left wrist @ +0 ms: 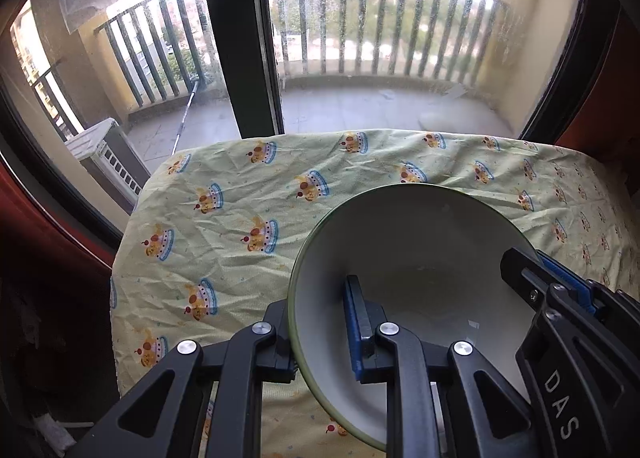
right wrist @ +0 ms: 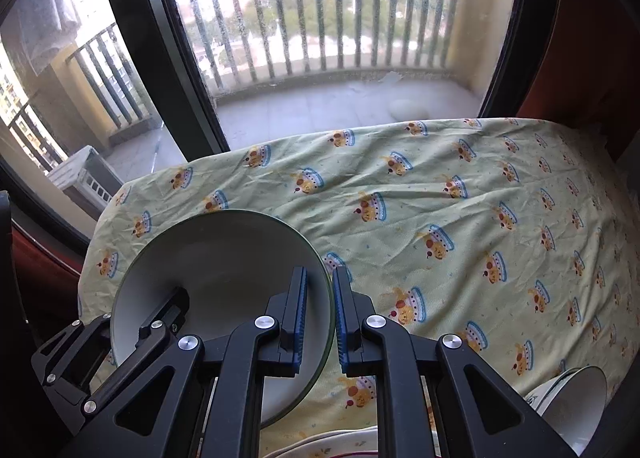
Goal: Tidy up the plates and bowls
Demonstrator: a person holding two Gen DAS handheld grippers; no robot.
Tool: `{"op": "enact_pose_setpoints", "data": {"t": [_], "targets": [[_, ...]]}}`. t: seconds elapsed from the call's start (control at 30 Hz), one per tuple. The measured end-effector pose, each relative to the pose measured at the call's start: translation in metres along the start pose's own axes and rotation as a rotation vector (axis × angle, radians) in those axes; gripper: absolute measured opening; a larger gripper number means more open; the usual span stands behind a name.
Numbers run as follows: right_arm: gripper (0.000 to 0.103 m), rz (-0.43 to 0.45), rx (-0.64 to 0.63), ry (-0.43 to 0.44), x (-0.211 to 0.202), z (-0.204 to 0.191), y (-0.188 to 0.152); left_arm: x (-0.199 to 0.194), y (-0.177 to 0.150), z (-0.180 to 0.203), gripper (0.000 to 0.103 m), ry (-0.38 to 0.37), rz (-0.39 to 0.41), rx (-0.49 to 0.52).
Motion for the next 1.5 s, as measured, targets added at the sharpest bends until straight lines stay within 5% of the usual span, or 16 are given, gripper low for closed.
{"op": "enact_pose_setpoints", "data": {"t": [0.7,1.5], "targets": [[0.016,0.031,-0.051,0.032,-0.071,0.039,-0.008,-0.065,-0.018,0.038,0.017,0.018,0.029,-0.038],[0.016,0.014,-0.124,0.112,-0.104,0.160,-0.033,-0.095,-0.064,0.152,0.017,0.059,0.002,-0.097]]}}
Point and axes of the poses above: each gripper's, at about its wrist camera, not at the fingertips, and x roughly the way its jaws point, z to its right, y to its top, the point moved 7 cm from there along x, roughly the way its jaws point, and after that the axes turned 3 degrees about z, right-handed, at the moved point
